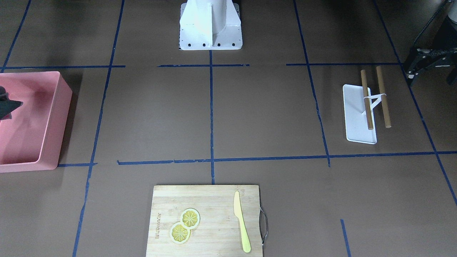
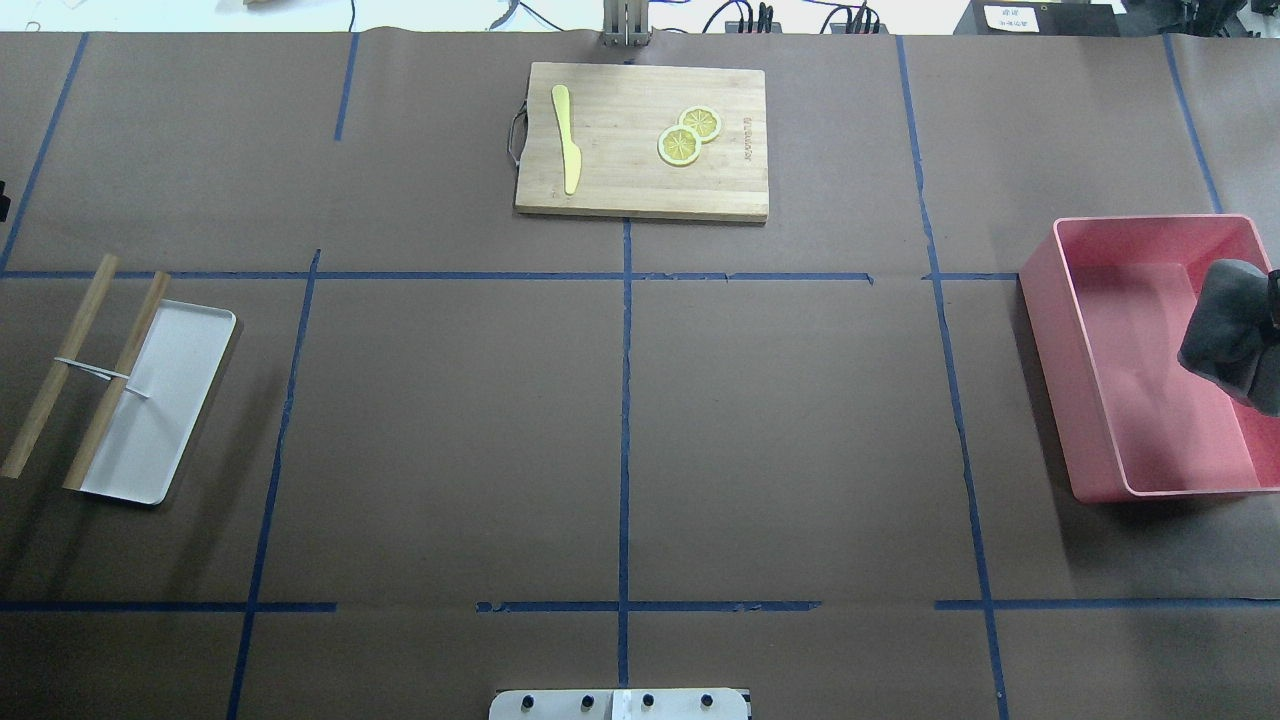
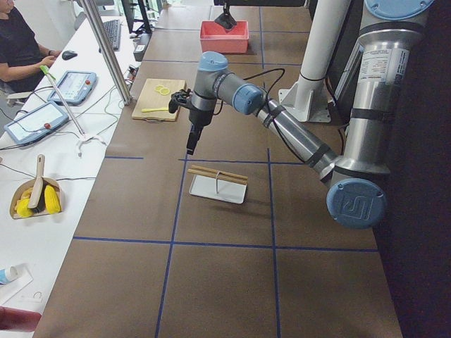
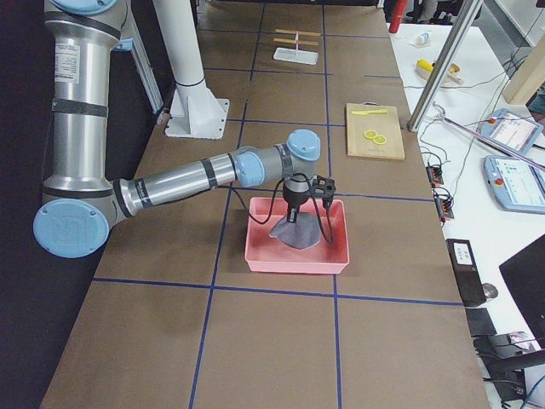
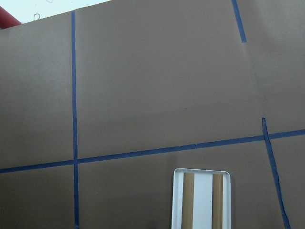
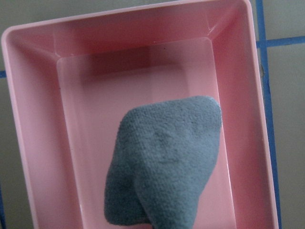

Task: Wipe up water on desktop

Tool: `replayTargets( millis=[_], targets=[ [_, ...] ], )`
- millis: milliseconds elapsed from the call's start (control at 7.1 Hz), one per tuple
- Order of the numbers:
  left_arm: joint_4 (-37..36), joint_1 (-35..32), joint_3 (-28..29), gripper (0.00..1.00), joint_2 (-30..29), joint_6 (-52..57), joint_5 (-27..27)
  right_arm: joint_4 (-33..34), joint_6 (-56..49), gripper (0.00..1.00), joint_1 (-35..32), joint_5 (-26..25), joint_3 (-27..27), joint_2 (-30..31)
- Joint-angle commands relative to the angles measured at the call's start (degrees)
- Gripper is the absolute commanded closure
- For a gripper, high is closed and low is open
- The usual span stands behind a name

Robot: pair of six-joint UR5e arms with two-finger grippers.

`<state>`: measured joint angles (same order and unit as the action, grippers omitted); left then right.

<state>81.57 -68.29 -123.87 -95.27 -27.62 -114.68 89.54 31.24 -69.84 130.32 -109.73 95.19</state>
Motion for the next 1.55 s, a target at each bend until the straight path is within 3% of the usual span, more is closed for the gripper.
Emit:
replayTargets(
  millis=[0,282,423,563,845,986,1127,1408],
  targets=[
    [0.0,0.0,-0.06,0.0,0.0,-0.07,-0.02,-2.7,0.93,0.01,1.73,-0.07,2.33,0.0],
    [-0.09,0.0,0.12,0.0,0.52,0.02,-1.41,-3.05,1.28,0.0,1.64,0.02,0.58,0.0],
    [0.43,-0.96,0.46,0.0,2.79,1.07,-4.73,-3.06,0.58,0.0,-0.36,0.46,-1.87,0.6],
    [0.35,-5.14,2.99,0.0,3.25,8.82,-7.98,-2.53,-0.73,0.0,-4.47,0.55,-2.16,0.7],
    [0.78,-15.42,16.47,0.0,3.25,27.69,-20.0,-1.13,-12.71,0.0,-10.36,0.63,-0.85,2.8],
    [0.79,-18.51,22.64,0.0,3.17,38.41,-20.23,2.71,-19.74,0.0,-13.71,0.64,-0.75,2.81],
    [0.53,-20.55,26.62,0.0,2.47,41.91,-20.14,5.96,-26.25,0.0,-16.09,0.55,-0.58,2.81],
    [-0.09,-20.83,29.03,0.0,3.07,41.51,-20.14,6.97,-32.11,0.0,-18.05,0.46,1.88,2.98]
  ],
)
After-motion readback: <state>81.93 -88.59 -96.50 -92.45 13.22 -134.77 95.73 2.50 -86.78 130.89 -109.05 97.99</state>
